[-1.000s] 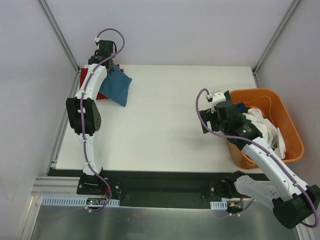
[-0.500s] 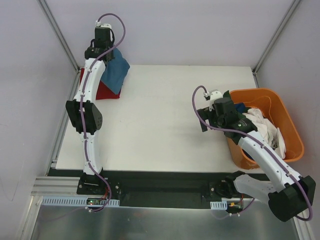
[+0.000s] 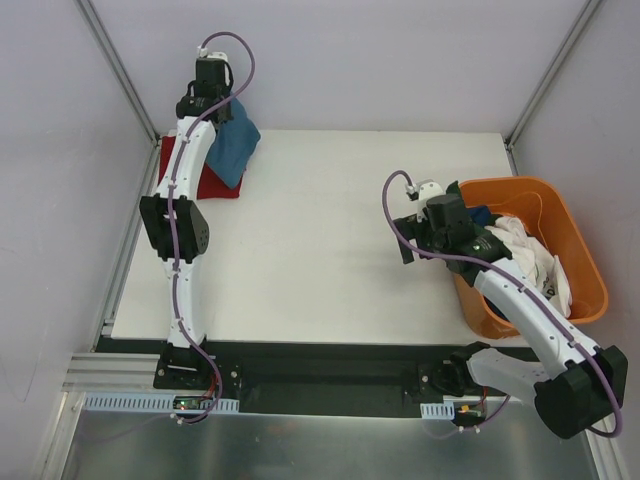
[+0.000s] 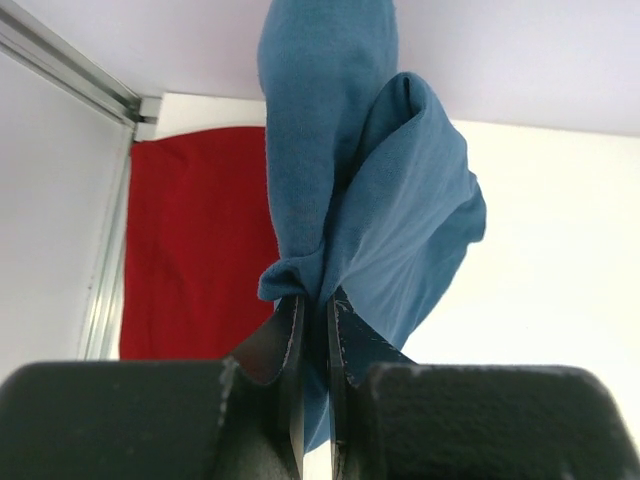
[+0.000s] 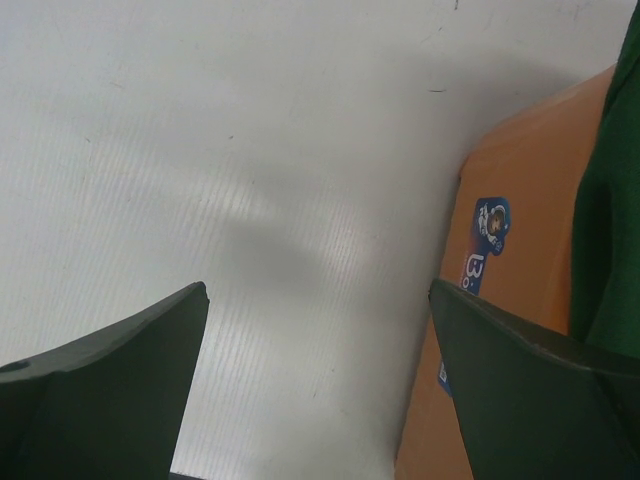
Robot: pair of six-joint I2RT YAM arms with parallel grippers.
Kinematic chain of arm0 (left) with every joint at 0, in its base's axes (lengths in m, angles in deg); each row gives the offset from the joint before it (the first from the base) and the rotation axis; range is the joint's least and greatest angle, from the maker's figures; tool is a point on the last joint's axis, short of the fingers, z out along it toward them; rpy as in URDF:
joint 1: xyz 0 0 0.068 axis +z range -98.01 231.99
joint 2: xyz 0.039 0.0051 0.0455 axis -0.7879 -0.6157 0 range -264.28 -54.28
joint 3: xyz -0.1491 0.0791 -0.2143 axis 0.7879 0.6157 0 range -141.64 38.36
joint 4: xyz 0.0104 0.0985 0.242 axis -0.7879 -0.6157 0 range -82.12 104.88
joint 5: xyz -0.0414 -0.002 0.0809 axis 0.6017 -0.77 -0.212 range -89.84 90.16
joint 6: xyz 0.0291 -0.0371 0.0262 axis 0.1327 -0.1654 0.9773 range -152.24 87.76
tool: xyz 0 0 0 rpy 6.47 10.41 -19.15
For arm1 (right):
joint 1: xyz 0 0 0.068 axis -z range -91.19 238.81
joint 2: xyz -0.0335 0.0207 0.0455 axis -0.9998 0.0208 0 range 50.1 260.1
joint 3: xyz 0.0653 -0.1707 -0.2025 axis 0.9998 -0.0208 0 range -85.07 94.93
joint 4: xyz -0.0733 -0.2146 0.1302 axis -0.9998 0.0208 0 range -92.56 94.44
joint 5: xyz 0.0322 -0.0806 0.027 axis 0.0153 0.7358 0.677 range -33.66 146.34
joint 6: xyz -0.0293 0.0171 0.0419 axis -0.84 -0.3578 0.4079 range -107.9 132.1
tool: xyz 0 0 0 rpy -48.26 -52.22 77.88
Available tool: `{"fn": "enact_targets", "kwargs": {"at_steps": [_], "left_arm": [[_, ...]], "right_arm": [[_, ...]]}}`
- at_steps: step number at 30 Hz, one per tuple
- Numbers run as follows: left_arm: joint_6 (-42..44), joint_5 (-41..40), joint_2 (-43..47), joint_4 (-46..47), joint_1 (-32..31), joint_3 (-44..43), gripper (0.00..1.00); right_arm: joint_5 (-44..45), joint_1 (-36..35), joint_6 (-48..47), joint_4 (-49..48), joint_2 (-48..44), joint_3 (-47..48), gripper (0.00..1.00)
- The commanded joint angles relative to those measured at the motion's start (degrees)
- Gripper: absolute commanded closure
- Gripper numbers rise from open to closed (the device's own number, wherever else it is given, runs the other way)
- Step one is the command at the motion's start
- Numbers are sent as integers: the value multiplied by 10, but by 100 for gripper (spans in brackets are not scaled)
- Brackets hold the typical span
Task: Fold and stack the t-shirts
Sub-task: Put the neatly folded tshirt into the corner of the board with the left arm
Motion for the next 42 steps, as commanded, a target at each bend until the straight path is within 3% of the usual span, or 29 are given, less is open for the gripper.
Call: {"fn": "enact_targets", "kwargs": {"at_steps": [1, 8, 23, 24, 28, 30, 31, 32, 33, 42], "left_arm": [[-7, 16, -1, 23, 2, -14, 100], [-24, -18, -20, 25, 20, -11, 100], [-14, 4, -65, 46, 89, 15, 99], [-14, 6, -72, 49, 91, 16, 93], [-14, 7, -83, 52, 101, 22, 83], [-2, -5, -85, 52, 101, 23, 70], [-3, -6, -81, 51, 103, 25, 45], [-2, -5, -78, 52, 105, 31, 28], [-7, -1, -64, 52, 105, 37, 1], [-65, 77, 83, 51, 104, 156, 1]], "right_arm": [[-3, 3, -5, -3, 5, 24, 4], [0, 5, -3, 3, 11, 27, 4], [2, 4, 3, 36, 67, 84, 4], [-2, 3, 4, 39, 71, 89, 4], [2, 4, 14, 50, 80, 108, 4], [6, 4, 19, 53, 80, 115, 4], [7, 4, 22, 53, 77, 117, 4], [9, 4, 28, 54, 75, 120, 4], [13, 4, 32, 54, 69, 120, 4], [35, 4, 95, 64, 39, 120, 4]]}}
